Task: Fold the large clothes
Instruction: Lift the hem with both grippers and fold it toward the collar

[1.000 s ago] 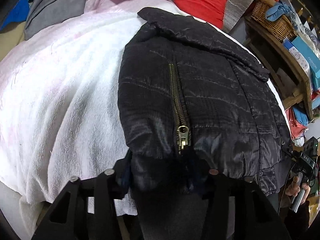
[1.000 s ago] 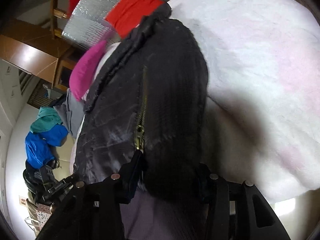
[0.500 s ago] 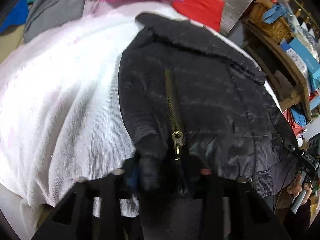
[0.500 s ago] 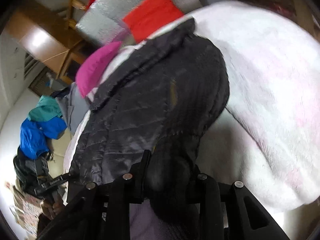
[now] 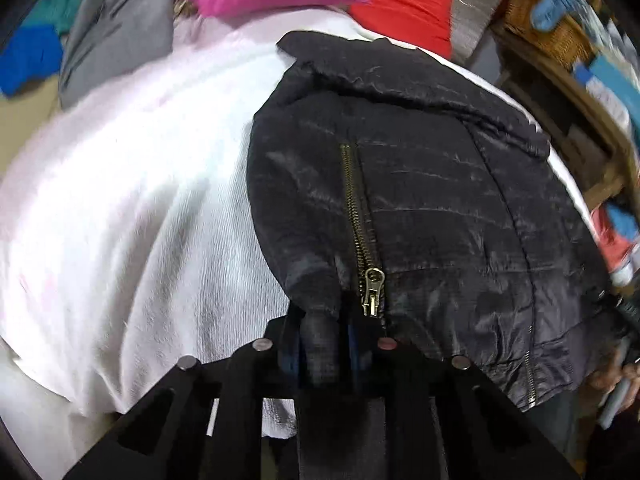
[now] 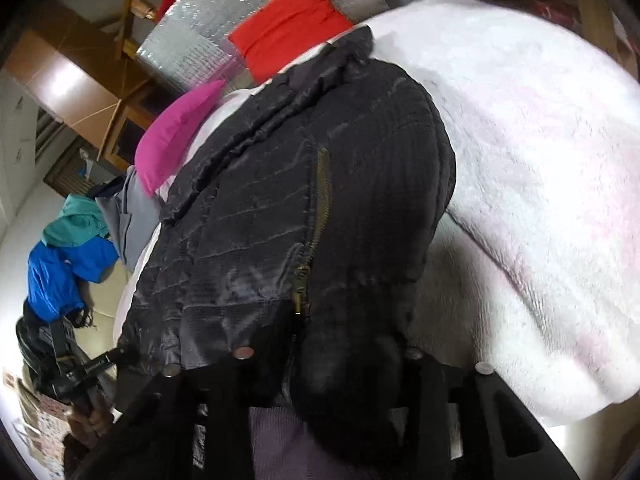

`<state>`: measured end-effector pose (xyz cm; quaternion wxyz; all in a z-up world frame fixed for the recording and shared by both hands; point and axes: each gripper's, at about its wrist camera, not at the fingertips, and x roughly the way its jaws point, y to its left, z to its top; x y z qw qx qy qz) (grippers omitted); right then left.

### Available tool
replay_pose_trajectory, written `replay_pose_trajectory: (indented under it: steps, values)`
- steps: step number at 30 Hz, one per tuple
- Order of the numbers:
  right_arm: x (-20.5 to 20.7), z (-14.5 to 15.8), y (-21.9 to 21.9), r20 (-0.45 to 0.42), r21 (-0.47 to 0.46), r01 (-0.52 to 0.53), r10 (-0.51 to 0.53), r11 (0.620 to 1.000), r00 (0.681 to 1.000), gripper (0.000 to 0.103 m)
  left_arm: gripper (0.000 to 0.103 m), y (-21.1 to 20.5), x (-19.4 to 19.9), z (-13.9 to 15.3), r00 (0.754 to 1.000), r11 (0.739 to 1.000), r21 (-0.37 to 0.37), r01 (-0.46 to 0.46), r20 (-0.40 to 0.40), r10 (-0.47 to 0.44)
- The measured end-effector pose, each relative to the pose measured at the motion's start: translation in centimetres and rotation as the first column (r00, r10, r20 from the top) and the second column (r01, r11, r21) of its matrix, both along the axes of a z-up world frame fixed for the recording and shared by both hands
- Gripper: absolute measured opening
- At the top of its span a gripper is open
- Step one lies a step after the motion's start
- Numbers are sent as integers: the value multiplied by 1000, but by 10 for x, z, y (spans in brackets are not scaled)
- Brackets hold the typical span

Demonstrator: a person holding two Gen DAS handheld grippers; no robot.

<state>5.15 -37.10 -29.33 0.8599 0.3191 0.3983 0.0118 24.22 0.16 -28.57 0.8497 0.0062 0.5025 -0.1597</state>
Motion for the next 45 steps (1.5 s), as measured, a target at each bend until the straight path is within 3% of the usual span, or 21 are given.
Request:
replay_pose_trajectory:
  steps: [4, 13, 19, 24, 29, 34, 41, 44, 45]
  values:
    - [-5, 19, 1, 74, 12, 9, -10, 1000, 997, 22, 14, -4, -9, 15, 997, 1000, 3, 10, 74, -10]
    - [0, 74, -8, 229, 103, -16, -8, 995, 973, 18, 13, 22, 8, 62, 997, 982, -186, 29, 77, -15]
    - [48, 116, -24, 317, 161, -22, -31, 987, 948, 18, 13, 17, 59, 107, 992, 969, -238, 60, 122, -31]
    - [108, 139, -48, 355, 193, 9, -79, 981, 931, 18, 13, 2, 135, 131, 993, 963, -266, 37, 120, -5]
    - [195, 147, -77, 360, 212, 75, -150, 974, 921, 18, 13, -10, 218, 131, 994, 961, -275, -29, 95, 57]
    - [281, 137, -111, 321, 237, 148, -221, 960, 921, 17, 13, -36, 311, 115, 992, 965, -252, -72, 84, 96]
    - [389, 90, -143, 209, 238, 221, -272, 946, 939, 17, 13, -69, 412, 57, 990, 971, -193, -138, -5, 139]
    - [423, 59, -160, 112, 310, 248, -294, 918, 949, 21, 14, -75, 437, 30, 988, 971, -181, -154, -39, 149]
    - [434, 43, -168, 49, 378, 263, -303, 888, 952, 23, 16, -76, 443, 20, 987, 969, -185, -161, -59, 153]
